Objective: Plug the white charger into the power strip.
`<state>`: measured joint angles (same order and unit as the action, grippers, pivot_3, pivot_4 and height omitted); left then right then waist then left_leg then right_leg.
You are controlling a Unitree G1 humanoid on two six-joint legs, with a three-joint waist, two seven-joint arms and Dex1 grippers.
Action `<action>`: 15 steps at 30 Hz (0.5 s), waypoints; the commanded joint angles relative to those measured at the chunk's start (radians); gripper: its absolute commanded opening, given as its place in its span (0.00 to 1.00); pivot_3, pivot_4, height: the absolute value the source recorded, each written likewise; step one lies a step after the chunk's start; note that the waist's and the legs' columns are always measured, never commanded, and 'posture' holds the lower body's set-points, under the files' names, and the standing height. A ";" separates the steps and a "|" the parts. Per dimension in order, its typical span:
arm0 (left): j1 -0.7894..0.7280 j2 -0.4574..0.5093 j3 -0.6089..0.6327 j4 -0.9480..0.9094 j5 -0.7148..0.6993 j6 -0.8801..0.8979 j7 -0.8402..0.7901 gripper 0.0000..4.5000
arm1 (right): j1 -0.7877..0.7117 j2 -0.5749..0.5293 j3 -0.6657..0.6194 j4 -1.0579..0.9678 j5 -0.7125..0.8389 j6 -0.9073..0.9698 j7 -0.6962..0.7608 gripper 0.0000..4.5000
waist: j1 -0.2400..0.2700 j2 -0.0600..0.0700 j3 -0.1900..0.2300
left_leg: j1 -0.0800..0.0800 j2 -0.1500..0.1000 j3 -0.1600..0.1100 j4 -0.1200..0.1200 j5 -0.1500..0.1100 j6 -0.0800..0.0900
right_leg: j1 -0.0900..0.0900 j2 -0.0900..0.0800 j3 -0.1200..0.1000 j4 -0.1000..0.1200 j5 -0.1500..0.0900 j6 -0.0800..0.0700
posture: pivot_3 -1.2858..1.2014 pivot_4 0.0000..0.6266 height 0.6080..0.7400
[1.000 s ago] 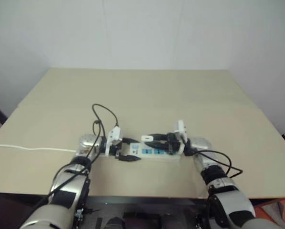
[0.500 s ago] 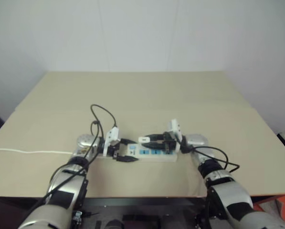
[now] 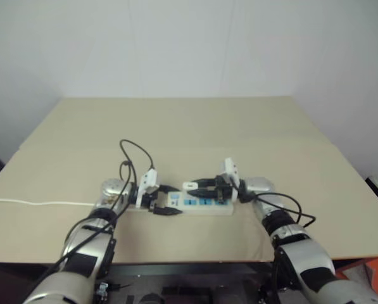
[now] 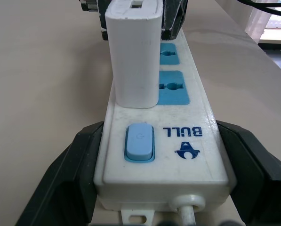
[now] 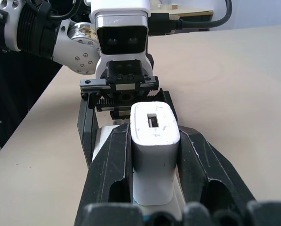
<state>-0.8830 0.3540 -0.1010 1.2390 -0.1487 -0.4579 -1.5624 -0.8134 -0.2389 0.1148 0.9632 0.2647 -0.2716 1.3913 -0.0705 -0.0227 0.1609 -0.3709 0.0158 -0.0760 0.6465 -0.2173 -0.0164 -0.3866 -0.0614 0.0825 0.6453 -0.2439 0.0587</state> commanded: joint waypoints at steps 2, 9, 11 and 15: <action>-0.011 -0.012 -0.006 -0.027 -0.014 -0.026 -0.052 0.73 | 0.074 -0.022 0.047 0.095 -0.129 0.019 -0.108 0.45 | 0.001 -0.002 -0.001 | 0.000 0.000 0.000 0.000 0.000 0.000 | 0.000 0.000 0.000 0.000 0.000 0.000 | 0.52 0.24 1.00; -0.008 -0.016 -0.002 -0.025 -0.013 -0.028 -0.052 0.73 | 0.069 -0.025 0.024 0.076 -0.115 0.013 -0.100 0.94 | 0.003 -0.006 -0.004 | 0.000 0.000 0.000 -0.002 0.000 0.000 | 0.000 0.000 0.000 -0.001 0.000 0.000 | 0.52 0.24 1.00; -0.008 -0.016 -0.004 -0.025 -0.011 -0.024 -0.052 0.73 | 0.074 -0.031 0.020 0.072 -0.116 0.004 -0.092 0.99 | 0.003 -0.006 -0.004 | 0.000 0.000 0.000 -0.002 0.000 0.000 | 0.000 0.000 0.000 -0.002 0.000 -0.001 | 0.52 0.24 1.00; -0.017 0.007 -0.073 -0.030 0.011 0.024 -0.052 0.80 | 0.078 -0.037 0.018 0.068 -0.117 -0.006 -0.093 1.00 | 0.003 -0.006 -0.004 | 0.000 0.000 0.000 -0.002 0.000 0.000 | 0.000 0.000 0.000 -0.002 -0.001 0.000 | 0.52 0.24 1.00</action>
<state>-0.8844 0.3513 -0.1325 1.2338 -0.1529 -0.4447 -1.5635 -0.8001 -0.2605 0.1072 0.9653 0.2160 -0.2911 1.3037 -0.0672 -0.0288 0.1572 -0.3711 0.0161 -0.0762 0.6443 -0.2175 -0.0166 -0.3866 -0.0615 0.0822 0.6432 -0.2447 0.0584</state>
